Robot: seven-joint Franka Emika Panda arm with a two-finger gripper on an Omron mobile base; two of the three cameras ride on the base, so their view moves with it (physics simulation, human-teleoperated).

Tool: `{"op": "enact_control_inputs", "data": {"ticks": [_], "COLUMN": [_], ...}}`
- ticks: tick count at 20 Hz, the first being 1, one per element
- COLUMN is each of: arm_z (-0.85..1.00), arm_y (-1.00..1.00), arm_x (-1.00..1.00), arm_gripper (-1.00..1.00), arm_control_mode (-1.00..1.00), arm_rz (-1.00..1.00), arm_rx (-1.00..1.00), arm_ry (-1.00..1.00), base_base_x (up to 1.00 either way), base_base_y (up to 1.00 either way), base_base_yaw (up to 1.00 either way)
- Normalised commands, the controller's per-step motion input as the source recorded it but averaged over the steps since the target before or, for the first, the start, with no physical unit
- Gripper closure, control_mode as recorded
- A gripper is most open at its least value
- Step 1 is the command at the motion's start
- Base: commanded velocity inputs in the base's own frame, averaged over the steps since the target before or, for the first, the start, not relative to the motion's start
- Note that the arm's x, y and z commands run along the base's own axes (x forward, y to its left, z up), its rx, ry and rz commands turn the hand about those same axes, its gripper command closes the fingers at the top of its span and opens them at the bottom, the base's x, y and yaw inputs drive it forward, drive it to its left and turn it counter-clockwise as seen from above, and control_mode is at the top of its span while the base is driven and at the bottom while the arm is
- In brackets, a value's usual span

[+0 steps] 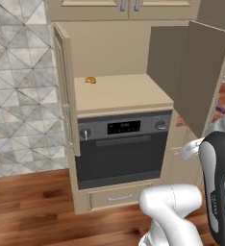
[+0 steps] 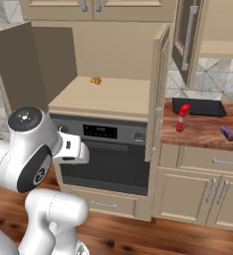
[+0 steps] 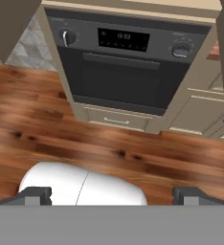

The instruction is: Pick the boxed food and bar from the counter and place them in the cabinets closest to them.

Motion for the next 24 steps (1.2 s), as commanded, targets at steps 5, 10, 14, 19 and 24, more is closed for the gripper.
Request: {"op": "enact_control_inputs", "data": {"ticks": [5, 10, 14, 19, 24], "arm_z": [0.00, 0.00, 0.00, 0.00, 0.00], "arm_y": [0.00, 0.00, 0.00, 0.00, 0.00], "arm_x": [0.00, 0.00, 0.00, 0.00, 0.00], "arm_gripper": [-1.00, -1.00, -1.00, -1.00, -1.00], "arm_control_mode": [1.00, 1.00, 1.00, 1.00, 1.00], "arm_rz": [0.00, 0.00, 0.00, 0.00, 0.00], "arm_rx": [0.00, 0.00, 0.00, 0.00, 0.00], "arm_ry": [0.00, 0.00, 0.00, 0.00, 0.00], "base_base_x": [0.00, 0.00, 0.00, 0.00, 0.00], "base_base_y": [-0.49, -0.49, -0.49, -0.51, -0.53], "base_base_yaw": [0.00, 0.00, 0.00, 0.00, 0.00]}}
